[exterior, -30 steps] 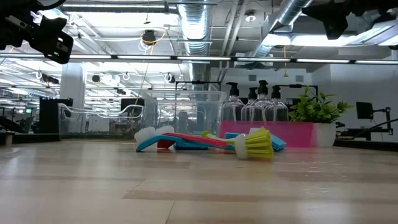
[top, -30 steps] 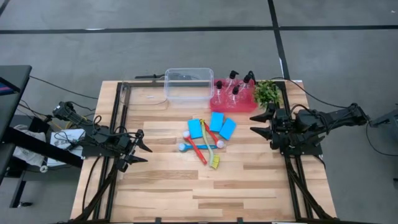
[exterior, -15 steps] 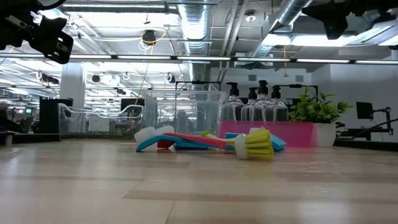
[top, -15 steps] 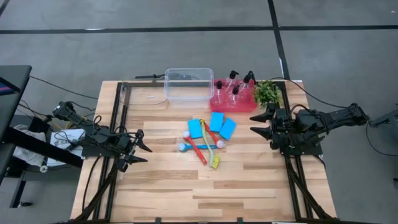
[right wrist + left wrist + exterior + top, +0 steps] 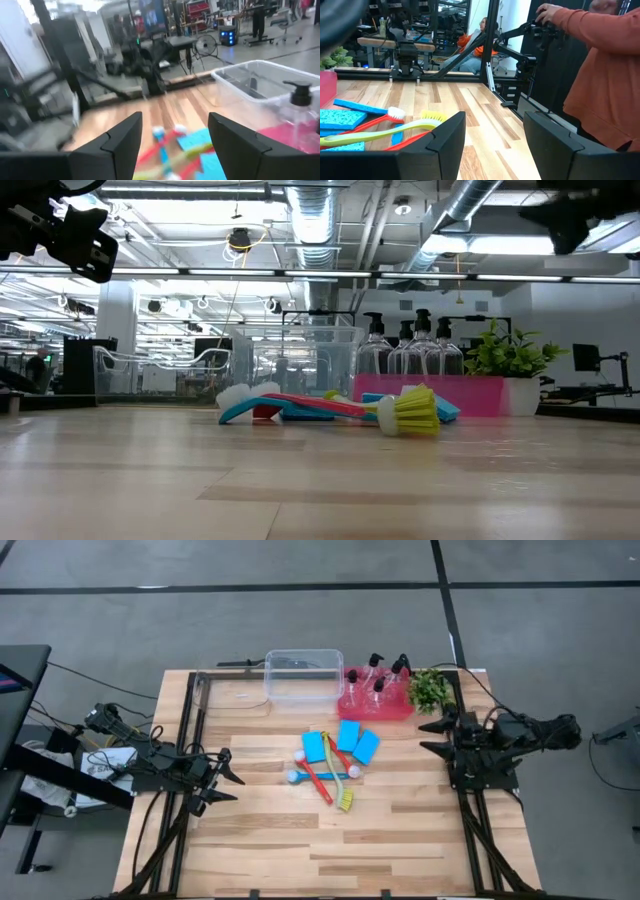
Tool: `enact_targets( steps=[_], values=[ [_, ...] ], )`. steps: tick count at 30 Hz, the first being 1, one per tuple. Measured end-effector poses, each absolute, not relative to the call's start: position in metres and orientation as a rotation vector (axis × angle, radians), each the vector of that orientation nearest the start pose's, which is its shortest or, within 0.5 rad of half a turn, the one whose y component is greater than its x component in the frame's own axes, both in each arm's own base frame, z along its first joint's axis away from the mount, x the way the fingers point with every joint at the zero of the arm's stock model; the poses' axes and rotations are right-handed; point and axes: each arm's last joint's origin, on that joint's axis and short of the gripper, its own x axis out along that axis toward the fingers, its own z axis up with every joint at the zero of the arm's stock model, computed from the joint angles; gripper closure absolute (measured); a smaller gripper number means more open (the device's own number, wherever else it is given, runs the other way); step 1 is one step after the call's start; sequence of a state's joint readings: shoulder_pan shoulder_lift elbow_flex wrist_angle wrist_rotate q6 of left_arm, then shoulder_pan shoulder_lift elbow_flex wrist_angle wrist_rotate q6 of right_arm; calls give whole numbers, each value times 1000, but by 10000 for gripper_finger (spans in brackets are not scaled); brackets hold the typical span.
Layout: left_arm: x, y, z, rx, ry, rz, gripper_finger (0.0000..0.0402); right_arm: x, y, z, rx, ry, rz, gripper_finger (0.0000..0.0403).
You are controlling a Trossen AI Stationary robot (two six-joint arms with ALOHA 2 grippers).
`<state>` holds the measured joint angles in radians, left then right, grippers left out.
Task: Pick & Place Kitchen Sink Supplies
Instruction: Put the bottom red toilet brush into the white bin
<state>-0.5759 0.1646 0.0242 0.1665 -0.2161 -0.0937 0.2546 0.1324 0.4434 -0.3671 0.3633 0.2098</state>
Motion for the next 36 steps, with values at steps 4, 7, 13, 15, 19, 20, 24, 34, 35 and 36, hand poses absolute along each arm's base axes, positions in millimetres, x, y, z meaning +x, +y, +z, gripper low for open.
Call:
enact_targets(
  steps=[4,7,13,15,19,20,24,34,35,36],
  values=[
    [93,-53,174,-103,-7,-361,199,63,6,241,53,21,-110,182],
    [93,-53,174,-103,-8,-361,199,72,8,227,-18,-2,-111,182],
    [93,-53,174,-101,-3,-359,199,86,11,206,33,-113,-113,182],
    [93,-53,174,-101,-2,-359,199,90,12,195,58,-136,-119,182],
    [94,-53,174,-102,-5,-359,199,94,13,181,85,-162,-114,182],
    [94,-53,174,-102,-6,-359,199,94,13,180,80,-144,-115,182],
    [94,-53,174,-102,-6,-359,199,94,13,178,73,-123,-116,182],
    [94,-54,174,-102,-6,-358,199,95,13,172,54,-61,-116,182],
    [94,-54,174,-102,-6,-358,199,95,13,171,54,-61,-116,182],
    [94,-54,174,-102,-6,-358,199,95,13,172,54,-62,-116,182]
  ],
)
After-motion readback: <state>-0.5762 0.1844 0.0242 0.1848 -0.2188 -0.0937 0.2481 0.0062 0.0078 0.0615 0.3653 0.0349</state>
